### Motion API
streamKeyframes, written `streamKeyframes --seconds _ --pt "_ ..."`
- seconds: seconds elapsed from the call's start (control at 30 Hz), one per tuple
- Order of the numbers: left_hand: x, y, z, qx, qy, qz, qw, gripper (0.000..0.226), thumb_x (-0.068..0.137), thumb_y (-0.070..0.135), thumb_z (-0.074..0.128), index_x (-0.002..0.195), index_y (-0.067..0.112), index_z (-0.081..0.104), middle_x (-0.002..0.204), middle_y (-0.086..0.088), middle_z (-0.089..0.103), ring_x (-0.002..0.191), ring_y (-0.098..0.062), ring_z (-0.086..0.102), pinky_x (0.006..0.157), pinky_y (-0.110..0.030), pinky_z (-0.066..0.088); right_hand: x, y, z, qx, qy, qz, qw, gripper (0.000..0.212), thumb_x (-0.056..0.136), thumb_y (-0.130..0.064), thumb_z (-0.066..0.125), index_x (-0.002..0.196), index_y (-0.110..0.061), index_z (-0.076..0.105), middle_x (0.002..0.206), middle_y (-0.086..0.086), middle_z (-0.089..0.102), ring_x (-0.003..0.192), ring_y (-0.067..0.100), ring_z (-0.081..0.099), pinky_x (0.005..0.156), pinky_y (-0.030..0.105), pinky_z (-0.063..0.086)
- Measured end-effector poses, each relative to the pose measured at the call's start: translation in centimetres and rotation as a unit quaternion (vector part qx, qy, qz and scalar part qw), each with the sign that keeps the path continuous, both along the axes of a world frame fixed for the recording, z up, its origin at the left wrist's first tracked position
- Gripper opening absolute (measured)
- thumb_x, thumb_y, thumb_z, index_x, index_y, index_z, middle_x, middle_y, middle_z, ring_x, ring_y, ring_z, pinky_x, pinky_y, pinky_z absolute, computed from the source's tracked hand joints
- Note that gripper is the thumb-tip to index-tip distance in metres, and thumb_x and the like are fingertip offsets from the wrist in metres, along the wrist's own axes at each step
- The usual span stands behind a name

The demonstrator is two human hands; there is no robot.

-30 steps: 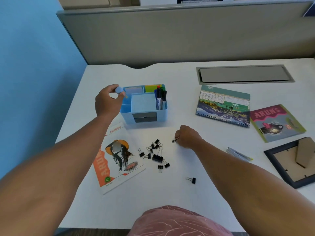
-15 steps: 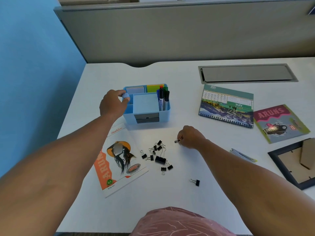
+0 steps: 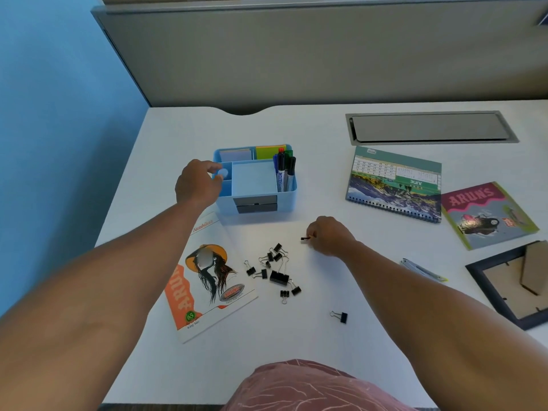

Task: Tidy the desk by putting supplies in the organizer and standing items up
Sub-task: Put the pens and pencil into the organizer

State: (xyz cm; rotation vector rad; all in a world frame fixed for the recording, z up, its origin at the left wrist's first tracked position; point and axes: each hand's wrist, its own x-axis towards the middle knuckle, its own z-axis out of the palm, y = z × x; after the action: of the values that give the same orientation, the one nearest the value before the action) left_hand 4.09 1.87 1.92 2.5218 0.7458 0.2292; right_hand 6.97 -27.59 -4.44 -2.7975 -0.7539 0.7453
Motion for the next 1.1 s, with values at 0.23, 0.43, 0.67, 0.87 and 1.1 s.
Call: streamKeyframes --seconds 0.23,0.43,0.67,0.87,1.1 --pt "-0.8 -0.8 -0.2 -0.046 -0.053 -0.013 0.997 0.014 0.095 0.028 0.062 0.103 0.027 0.073 0.106 0.009 0.068 0.100 -0.012 0.060 0.076 -0.025 0.041 0.3 2.2 2.4 0.233 0.057 -0.086 0.967 0.015 0.089 -0.022 0.068 0.100 -0.013 0.073 0.096 0.000 0.066 0.083 0.014 0.060 0.067 0.020 0.047" --pt "-1.1 -2.2 0.2 -0.155 -0.078 -0.076 0.982 0.017 0.091 0.037 0.065 0.099 0.025 0.075 0.089 0.013 0.069 0.077 0.005 0.059 0.070 -0.016 0.042 0.3 6.1 6.1 0.357 0.045 -0.072 0.930 0.014 0.087 -0.024 0.073 0.097 -0.014 0.074 0.090 -0.005 0.068 0.080 0.013 0.063 0.069 0.019 0.048" --pt "-1.0 -3.0 1.6 -0.281 -0.118 -0.121 0.945 0.034 0.097 0.044 0.058 0.093 0.016 0.077 0.082 0.000 0.075 0.063 -0.005 0.061 0.062 -0.021 0.051 1.5 10.5 9.1 0.437 -0.024 -0.114 0.892 0.013 0.088 -0.023 0.072 0.091 -0.011 0.075 0.079 -0.006 0.070 0.070 0.008 0.061 0.065 0.014 0.047" --pt "-0.8 -2.0 2.5 -0.265 -0.162 -0.132 0.941 0.029 0.095 0.040 0.063 0.100 0.015 0.076 0.087 0.000 0.075 0.078 -0.009 0.069 0.063 -0.019 0.053 2.7 13.0 9.8 0.440 -0.022 -0.112 0.891 0.018 0.091 -0.027 0.067 0.098 -0.014 0.077 0.078 -0.010 0.071 0.068 -0.005 0.060 0.061 0.006 0.043" --pt "-0.7 0.5 2.7 -0.160 -0.196 -0.101 0.962 0.032 0.092 0.044 0.065 0.110 0.019 0.072 0.104 0.006 0.073 0.092 -0.011 0.068 0.074 -0.022 0.057 3.3 15.6 10.9 0.419 -0.027 -0.074 0.904 0.019 0.091 -0.025 0.069 0.104 -0.014 0.076 0.089 -0.005 0.072 0.073 0.004 0.060 0.067 0.012 0.047"
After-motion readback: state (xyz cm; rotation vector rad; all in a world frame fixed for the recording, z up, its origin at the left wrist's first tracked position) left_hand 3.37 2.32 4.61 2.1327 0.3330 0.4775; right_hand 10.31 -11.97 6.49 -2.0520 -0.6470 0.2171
